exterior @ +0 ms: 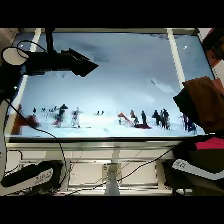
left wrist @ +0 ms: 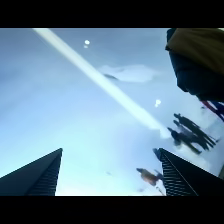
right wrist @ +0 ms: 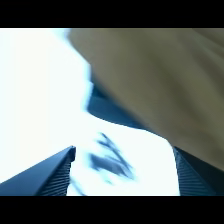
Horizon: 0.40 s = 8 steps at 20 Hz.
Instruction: Fold the clothes and pants, and hang the long-sleeved shirts on hangers.
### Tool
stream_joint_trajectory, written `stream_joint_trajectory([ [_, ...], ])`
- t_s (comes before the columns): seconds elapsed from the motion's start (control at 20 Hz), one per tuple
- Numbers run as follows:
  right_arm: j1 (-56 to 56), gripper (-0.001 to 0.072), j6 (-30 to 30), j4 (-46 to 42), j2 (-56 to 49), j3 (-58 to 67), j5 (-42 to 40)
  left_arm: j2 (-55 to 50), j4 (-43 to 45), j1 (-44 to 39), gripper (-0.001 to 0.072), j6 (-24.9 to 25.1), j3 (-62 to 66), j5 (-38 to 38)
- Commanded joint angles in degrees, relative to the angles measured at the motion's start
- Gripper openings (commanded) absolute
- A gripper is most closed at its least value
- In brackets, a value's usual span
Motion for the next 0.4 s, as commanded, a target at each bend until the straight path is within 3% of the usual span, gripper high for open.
stream_joint_trajectory([
  [0.0,0.7,0.0500,-0.8,24.5,5.2,0.0,-10.7,0.0,0.4,0.0,0.0706,0.0,0.0,0.0],
  [0.1,3.5,0.0162,-2.0,29.1,7.6,0.0,-12.5,0.0,0.4,0.0,0.0707,0.0,0.0,0.0],
  [0.15,5.4,0.0052,-2.4,29.4,8.5,0.0,-12.5,0.0,0.4,0.0,0.0707,0.0,0.0,0.0],
  [0.2,7.7,0.0021,-2.8,29.3,9.2,0.0,-12.3,0.0,0.4,0.0,0.0707,0.0,0.0,0.0],
  [0.35,14.0,0.0021,-2.8,29.3,10.2,0.0,-11.8,0.0,0.4,0.0,0.0707,0.0,0.0,0.0],
])
